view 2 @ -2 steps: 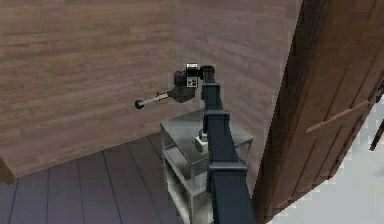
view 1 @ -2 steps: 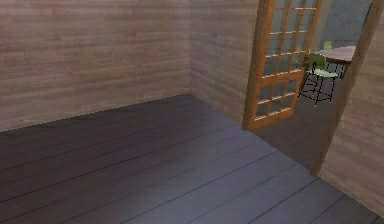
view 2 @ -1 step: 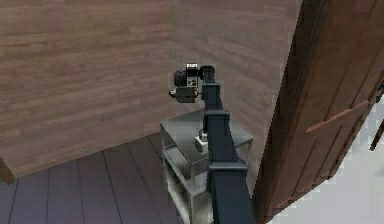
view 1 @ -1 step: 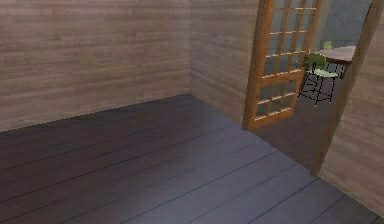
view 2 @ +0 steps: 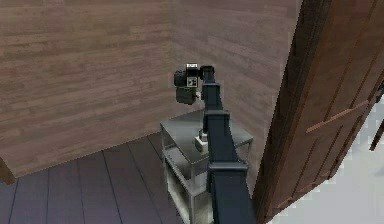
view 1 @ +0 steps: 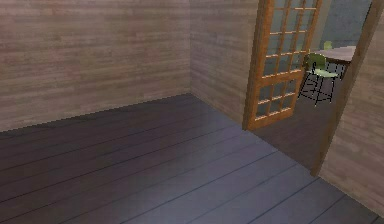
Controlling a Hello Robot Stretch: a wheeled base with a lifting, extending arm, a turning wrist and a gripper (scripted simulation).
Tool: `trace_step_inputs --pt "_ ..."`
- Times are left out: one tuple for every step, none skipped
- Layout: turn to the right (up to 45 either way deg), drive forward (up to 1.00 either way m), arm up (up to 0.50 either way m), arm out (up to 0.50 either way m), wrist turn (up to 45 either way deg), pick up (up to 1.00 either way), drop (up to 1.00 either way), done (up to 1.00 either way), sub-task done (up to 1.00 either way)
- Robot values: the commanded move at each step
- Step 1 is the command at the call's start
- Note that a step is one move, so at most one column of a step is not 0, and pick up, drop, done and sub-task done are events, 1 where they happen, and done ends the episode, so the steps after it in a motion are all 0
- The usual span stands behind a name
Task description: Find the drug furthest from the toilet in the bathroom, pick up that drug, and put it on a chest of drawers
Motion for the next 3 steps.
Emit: trace_step_inputs --pt "0.0 0.00 -0.30 0.00 0.0 0.00 0.00 0.00 0.00" --pt "0.0 0.00 0.00 0.00 0.0 1.00 0.00 0.00 0.00" --pt "0.0 0.00 0.10 0.00 0.0 0.00 0.00 0.00 0.00"
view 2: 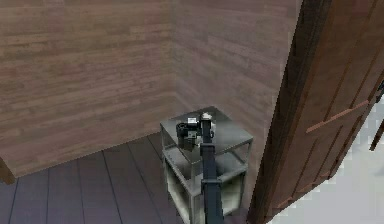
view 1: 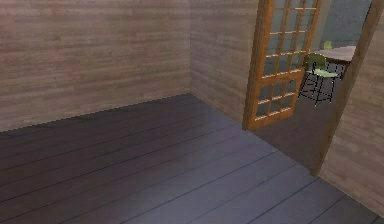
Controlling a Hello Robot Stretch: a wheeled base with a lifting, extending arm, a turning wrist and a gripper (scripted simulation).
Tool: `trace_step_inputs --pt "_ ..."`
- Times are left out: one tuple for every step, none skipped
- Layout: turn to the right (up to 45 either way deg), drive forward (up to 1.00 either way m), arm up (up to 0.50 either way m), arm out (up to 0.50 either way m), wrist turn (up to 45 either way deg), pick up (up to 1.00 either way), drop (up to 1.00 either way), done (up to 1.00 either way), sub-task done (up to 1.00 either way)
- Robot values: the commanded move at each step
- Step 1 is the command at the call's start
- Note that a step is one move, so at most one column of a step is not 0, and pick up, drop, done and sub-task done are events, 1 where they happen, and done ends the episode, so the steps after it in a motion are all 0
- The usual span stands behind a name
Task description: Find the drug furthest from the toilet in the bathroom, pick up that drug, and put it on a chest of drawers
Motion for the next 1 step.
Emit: trace_step_inputs --pt "0.0 0.00 0.28 0.00 0.0 0.00 0.00 0.00 0.00"
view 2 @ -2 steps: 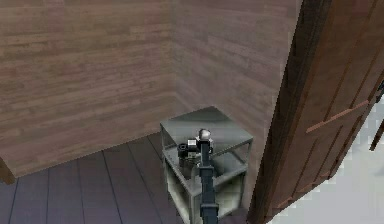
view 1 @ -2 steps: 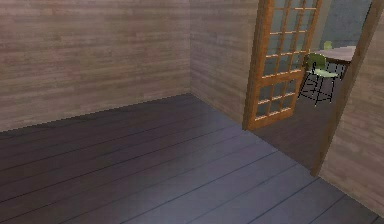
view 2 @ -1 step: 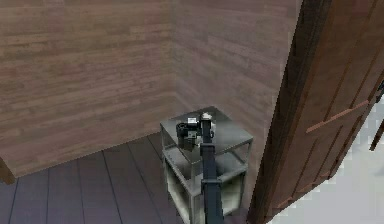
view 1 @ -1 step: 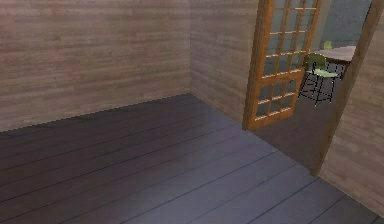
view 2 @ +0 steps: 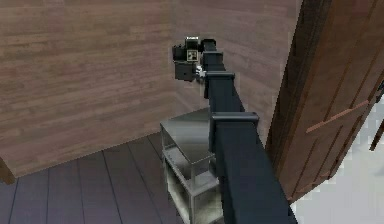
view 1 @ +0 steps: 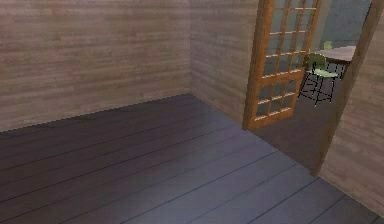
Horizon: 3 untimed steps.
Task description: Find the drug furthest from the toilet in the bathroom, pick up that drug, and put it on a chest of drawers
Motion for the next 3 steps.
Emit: trace_step_inputs --pt "0.0 0.00 0.00 0.00 -45.0 0.00 0.00 0.00 0.00" --pt "0.0 0.00 0.00 0.00 -45.0 0.00 0.00 0.00 0.00" --pt "0.0 0.00 0.00 0.00 -45.0 0.00 0.00 0.00 0.00"
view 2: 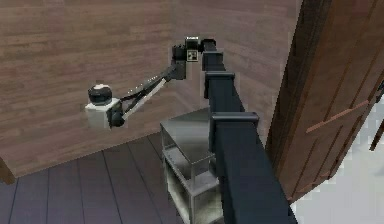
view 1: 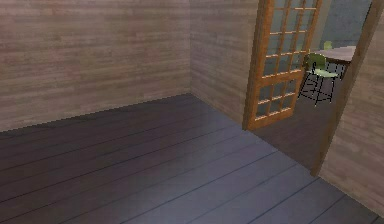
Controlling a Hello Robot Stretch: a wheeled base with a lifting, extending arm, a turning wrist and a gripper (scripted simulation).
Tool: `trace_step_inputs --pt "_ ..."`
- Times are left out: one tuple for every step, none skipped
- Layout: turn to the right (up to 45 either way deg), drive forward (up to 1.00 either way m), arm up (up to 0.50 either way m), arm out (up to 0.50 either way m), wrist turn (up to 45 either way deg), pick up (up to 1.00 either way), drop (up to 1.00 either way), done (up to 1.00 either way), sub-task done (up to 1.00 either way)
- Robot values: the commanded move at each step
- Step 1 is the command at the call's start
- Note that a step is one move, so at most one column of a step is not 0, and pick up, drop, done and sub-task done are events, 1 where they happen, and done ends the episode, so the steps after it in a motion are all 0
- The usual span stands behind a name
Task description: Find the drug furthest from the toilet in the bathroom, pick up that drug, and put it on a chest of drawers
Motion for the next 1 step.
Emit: trace_step_inputs --pt "0.0 0.00 0.00 0.00 -18.0 0.00 0.00 0.00 0.00"
